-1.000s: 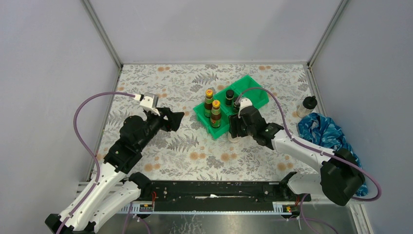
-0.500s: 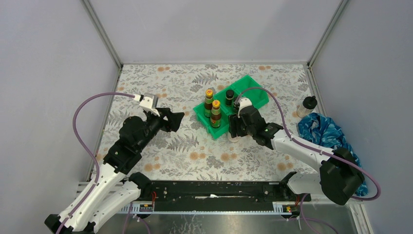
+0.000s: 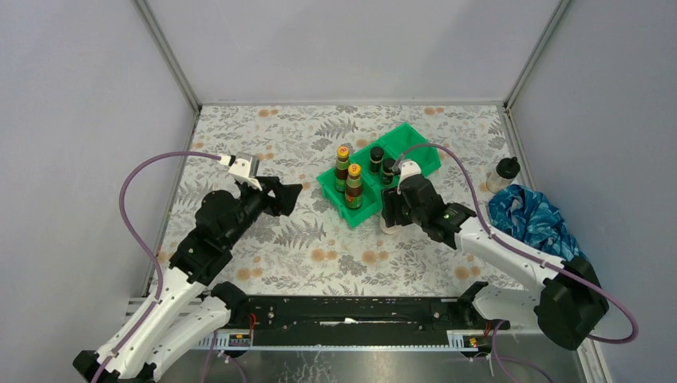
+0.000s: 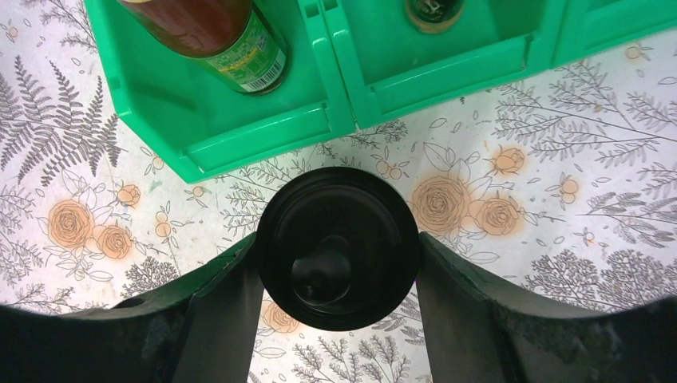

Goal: Organize the condiment bottles
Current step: Pick up the bottle from the center of the board, then place the bottle in the storage box.

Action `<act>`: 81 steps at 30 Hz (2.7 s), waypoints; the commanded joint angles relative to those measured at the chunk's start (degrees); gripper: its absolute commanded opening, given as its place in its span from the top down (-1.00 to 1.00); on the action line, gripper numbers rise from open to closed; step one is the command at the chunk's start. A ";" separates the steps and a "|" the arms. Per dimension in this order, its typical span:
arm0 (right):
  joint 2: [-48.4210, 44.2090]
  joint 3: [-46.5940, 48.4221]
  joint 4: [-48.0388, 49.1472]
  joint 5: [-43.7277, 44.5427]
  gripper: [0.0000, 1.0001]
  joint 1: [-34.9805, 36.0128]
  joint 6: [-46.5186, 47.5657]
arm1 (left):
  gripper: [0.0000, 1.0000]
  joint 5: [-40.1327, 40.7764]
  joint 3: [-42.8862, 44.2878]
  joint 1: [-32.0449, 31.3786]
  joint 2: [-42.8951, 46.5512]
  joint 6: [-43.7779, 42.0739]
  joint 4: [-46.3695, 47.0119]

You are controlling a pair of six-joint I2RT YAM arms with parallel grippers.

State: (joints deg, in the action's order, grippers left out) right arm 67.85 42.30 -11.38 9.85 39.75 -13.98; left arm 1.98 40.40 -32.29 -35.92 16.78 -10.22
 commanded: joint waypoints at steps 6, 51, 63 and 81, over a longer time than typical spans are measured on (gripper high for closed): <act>-5.85 6.83 -3.96 7.02 1.00 0.53 -0.57 | -0.48 0.66 0.99 -0.74 0.76 -0.25 0.33; 20.34 36.78 3.50 -8.24 1.00 -27.45 10.54 | -0.48 -0.84 0.99 -1.37 2.61 -0.14 0.90; 32.19 46.41 3.82 -20.27 1.00 -30.83 15.52 | -0.49 1.17 1.04 -1.37 0.41 -1.17 0.29; 41.09 51.43 4.32 -25.48 1.00 -31.30 16.96 | -0.49 0.38 0.23 -1.37 -1.53 -1.81 1.55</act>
State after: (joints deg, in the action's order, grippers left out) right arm 108.95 89.25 -10.85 -13.30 8.62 1.72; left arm 2.92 40.40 -33.34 -37.41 16.43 -10.28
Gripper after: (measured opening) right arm 0.698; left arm 0.742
